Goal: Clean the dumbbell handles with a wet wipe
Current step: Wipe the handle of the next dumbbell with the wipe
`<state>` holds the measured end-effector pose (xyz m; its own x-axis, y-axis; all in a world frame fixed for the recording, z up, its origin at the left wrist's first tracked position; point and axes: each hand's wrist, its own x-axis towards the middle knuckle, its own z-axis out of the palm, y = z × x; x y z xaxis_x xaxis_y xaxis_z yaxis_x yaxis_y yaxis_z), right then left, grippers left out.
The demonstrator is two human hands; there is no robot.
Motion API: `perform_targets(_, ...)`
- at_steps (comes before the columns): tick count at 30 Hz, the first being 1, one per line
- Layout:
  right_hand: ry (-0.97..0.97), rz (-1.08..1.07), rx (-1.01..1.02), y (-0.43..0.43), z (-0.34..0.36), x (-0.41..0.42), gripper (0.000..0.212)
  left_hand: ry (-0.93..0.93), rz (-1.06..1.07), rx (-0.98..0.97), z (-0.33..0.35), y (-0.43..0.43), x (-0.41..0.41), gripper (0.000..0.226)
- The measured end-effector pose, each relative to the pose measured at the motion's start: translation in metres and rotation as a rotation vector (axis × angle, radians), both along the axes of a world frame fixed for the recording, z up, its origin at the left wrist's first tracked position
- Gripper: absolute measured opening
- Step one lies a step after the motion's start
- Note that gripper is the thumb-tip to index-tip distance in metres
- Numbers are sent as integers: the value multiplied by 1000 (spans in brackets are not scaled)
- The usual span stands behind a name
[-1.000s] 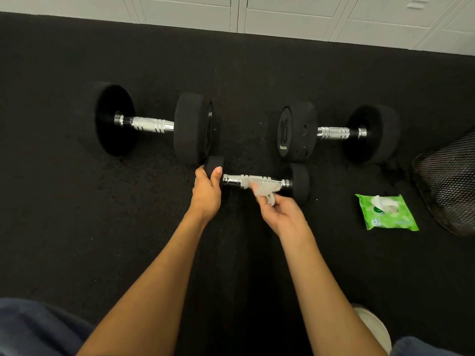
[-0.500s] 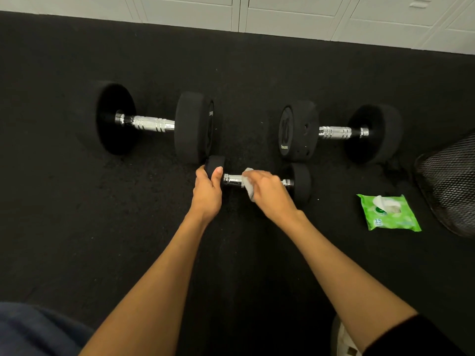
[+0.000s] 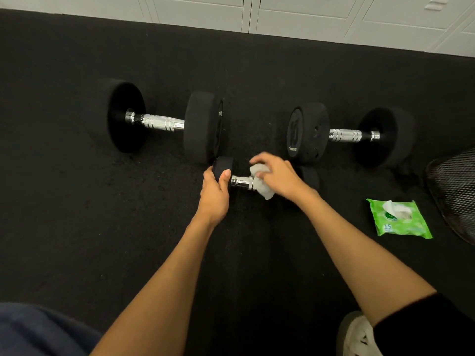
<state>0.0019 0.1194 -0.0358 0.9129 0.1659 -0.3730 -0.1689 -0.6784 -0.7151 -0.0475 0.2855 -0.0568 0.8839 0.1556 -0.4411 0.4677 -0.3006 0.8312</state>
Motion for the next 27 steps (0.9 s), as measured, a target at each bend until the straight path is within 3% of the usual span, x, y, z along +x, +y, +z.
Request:
perform_targets(3,57,-121,-22,6,-4,17,19,3,-2,-7,-2,1,0,62)
perform_targets(7,228,64,-173,23,-7,29,24,-11,3,-28,-3,1,-1,63)
perform_targets(14,76,187,-19,30,-1,15,13,-1,22,-48,-5,1,1,62)
perform_targets(22,213,202,-151,26,-2,39,22,-20,10,-29,-5,1,-1,62)
perform_targets(27,109,325,-151,34,-1,38,15,-20,14,-44,-5,2,-1,63)
